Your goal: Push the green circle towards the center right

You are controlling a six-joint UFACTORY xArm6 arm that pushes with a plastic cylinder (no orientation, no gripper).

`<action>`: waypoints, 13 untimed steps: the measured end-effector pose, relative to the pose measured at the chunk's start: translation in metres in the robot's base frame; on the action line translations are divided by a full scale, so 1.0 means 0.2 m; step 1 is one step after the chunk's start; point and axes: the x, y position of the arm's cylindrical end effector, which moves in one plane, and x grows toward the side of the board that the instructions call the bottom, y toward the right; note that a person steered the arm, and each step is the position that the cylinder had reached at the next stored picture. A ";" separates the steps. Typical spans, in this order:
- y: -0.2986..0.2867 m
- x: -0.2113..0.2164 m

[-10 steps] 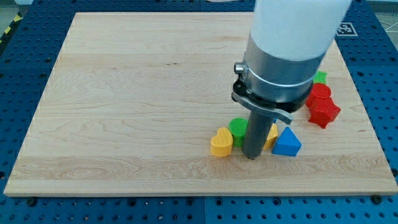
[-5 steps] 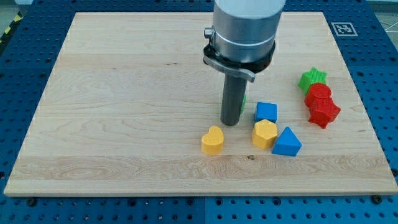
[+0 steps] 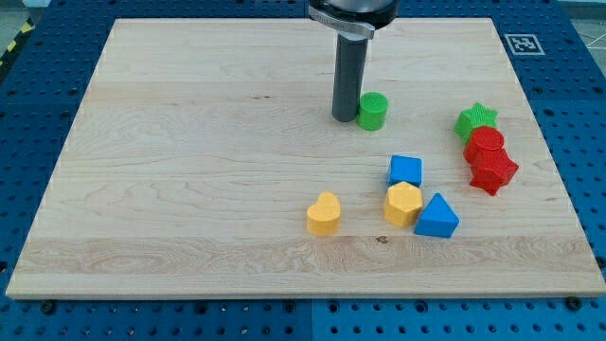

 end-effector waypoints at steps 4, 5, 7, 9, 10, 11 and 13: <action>0.06 0.08; 0.22 0.15; 0.36 0.07; 0.28 0.02; 0.20 -0.05; 0.20 -0.15; 0.28 -0.18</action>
